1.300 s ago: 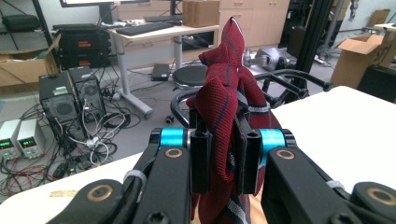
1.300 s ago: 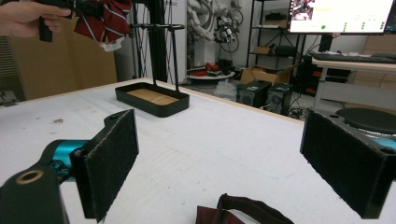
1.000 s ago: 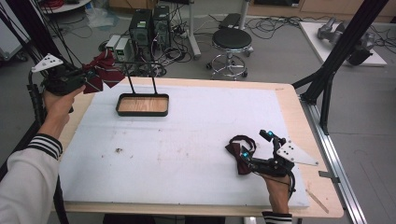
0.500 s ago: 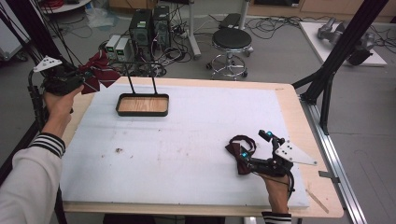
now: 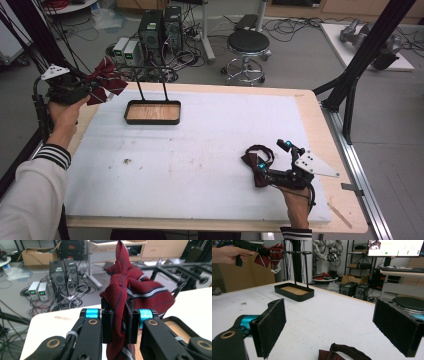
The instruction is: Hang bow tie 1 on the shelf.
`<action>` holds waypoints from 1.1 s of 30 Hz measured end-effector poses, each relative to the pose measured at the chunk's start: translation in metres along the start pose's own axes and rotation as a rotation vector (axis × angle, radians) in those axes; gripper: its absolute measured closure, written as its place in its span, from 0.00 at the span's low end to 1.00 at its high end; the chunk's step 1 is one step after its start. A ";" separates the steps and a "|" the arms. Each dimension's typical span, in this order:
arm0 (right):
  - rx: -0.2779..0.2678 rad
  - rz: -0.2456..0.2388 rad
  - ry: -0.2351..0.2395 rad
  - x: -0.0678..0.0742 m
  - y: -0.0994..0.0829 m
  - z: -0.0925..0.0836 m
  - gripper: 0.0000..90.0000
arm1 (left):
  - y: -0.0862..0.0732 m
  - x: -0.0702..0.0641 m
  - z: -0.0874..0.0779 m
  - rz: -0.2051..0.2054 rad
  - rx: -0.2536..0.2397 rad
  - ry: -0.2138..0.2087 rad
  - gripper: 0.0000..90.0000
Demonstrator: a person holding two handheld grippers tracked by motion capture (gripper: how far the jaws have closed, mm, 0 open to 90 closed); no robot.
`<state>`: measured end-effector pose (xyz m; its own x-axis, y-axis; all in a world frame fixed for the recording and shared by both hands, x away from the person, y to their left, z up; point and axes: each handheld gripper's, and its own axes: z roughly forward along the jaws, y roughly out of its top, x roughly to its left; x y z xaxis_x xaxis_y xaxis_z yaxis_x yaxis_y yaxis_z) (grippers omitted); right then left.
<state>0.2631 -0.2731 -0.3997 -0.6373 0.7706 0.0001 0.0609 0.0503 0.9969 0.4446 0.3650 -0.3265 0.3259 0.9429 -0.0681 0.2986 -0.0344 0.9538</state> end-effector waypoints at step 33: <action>-0.007 0.003 0.008 0.003 0.000 0.001 0.12 | -0.027 -0.021 0.023 0.029 0.120 -0.041 0.84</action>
<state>0.2626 -0.2702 -0.3994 -0.6432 0.7657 0.0038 0.0576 0.0435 0.9974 0.4501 0.3383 -0.3575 0.3715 0.9268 -0.0553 0.3932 -0.1031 0.9137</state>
